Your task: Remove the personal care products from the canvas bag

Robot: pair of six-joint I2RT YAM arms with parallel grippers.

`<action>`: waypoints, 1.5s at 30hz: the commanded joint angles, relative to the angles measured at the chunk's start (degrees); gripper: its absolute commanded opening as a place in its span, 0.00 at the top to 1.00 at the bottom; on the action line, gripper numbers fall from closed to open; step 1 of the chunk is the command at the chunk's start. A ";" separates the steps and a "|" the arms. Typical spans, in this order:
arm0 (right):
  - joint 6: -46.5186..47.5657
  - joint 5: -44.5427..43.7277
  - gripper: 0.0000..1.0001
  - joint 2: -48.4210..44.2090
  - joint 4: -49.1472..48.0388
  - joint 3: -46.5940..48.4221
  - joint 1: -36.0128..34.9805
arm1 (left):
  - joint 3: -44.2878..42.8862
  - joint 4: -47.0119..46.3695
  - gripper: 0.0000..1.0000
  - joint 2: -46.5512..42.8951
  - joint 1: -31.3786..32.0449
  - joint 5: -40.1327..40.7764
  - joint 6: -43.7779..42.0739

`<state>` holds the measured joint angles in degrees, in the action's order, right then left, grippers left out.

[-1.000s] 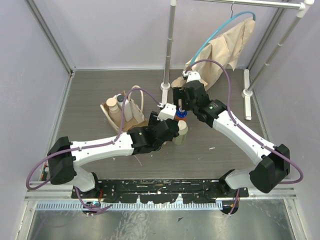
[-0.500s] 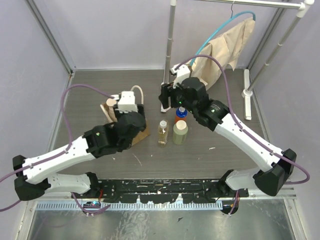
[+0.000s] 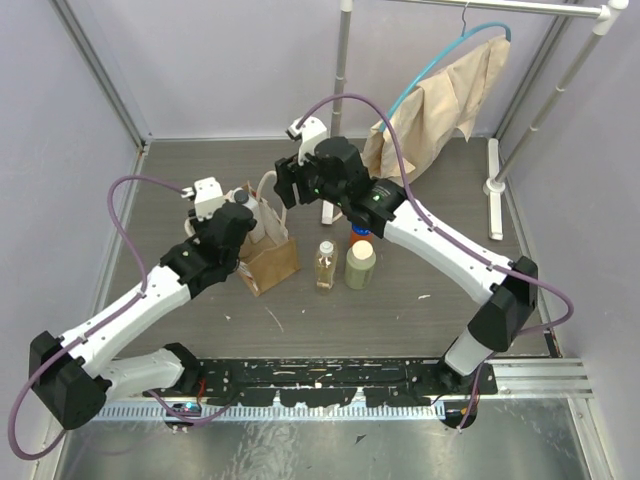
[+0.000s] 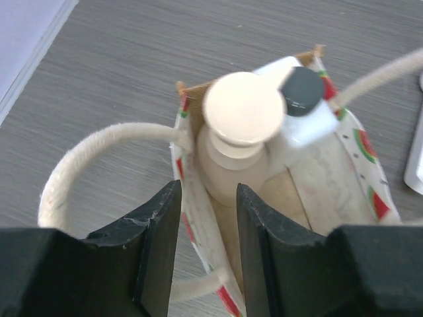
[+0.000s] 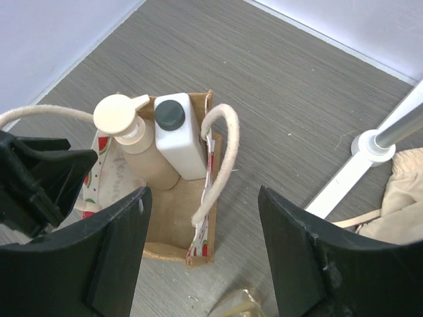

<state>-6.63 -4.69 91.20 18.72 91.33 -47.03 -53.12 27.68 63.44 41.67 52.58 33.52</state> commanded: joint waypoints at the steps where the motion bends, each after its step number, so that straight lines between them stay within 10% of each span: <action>1: -0.96 3.25 0.29 1.97 -2.85 6.27 -0.09 | 2.38 -3.18 0.54 -2.77 -4.49 -1.50 2.07; 45: 2.28 12.87 0.31 34.69 -7.59 23.31 -1.52 | 6.97 3.96 0.46 -9.66 -6.70 -8.75 5.59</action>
<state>-6.68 8.75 125.36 16.71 111.53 -47.97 -46.72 30.89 54.68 35.22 43.90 38.61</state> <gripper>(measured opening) 0.693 0.537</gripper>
